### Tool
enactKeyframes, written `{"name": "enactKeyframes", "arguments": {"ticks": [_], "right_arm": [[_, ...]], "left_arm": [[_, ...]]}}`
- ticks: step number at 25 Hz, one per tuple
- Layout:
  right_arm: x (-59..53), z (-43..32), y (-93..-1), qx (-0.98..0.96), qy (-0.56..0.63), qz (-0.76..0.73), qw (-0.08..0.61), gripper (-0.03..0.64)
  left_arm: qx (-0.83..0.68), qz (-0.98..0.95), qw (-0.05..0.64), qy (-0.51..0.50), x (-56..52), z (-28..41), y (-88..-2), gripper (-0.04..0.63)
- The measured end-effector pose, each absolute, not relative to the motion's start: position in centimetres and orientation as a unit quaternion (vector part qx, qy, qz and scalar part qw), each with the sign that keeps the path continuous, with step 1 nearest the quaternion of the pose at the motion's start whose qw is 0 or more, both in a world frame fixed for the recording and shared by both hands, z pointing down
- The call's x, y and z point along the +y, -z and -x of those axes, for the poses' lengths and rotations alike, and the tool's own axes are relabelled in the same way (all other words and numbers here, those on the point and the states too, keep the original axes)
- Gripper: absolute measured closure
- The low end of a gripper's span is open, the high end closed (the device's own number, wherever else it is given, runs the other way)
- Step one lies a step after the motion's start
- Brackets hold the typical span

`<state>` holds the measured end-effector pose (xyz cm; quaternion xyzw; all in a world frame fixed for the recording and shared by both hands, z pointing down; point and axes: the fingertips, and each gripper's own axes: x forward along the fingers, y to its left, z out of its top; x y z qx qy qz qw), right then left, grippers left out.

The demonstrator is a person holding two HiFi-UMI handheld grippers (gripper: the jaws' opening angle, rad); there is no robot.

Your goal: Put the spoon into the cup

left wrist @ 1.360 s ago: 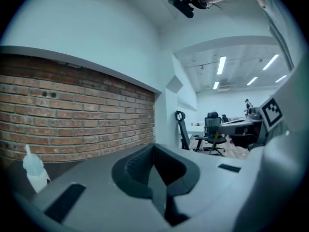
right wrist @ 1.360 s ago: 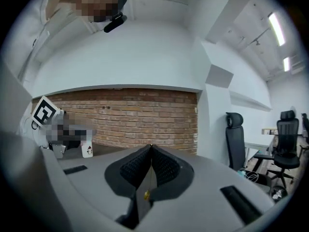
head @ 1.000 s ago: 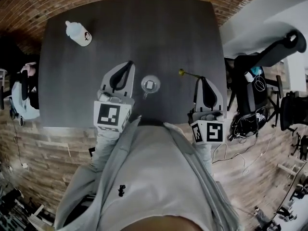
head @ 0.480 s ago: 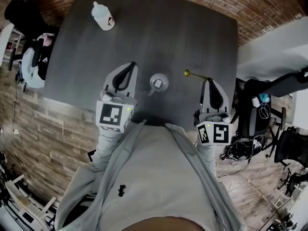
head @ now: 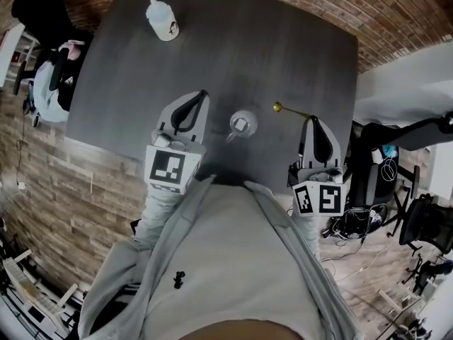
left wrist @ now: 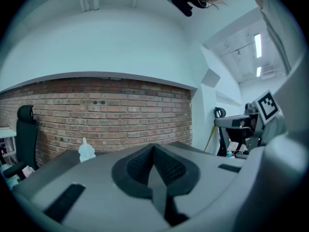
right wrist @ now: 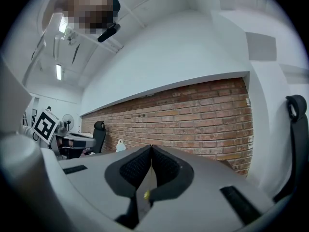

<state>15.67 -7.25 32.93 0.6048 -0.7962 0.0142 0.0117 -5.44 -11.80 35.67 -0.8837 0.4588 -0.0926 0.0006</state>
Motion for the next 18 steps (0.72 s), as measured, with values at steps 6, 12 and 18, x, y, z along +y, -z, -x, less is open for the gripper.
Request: {"name": "enactKeyframes", "arguments": {"ticks": [6, 12, 18], "right_arm": [[-7.6, -14.1, -33.3, -0.81, -0.024, -0.586, 0.009, 0.597], [-8.1, -12.6, -34.3, -0.823, -0.037, -0.566, 0.013, 0.597], [-8.3, -11.3, -35.6, -0.833, -0.05, -0.551, 0.019, 0.597]], "left_arm": [[0.461, 0.883, -0.004, 0.09, -12.0, 5.5, -35.7, 0.575], [0.472, 0.877, -0.017, 0.09, -12.2, 6.0, -36.1, 0.575], [0.48, 0.872, -0.025, 0.094, -12.0, 6.6, -36.5, 0.575]]}}
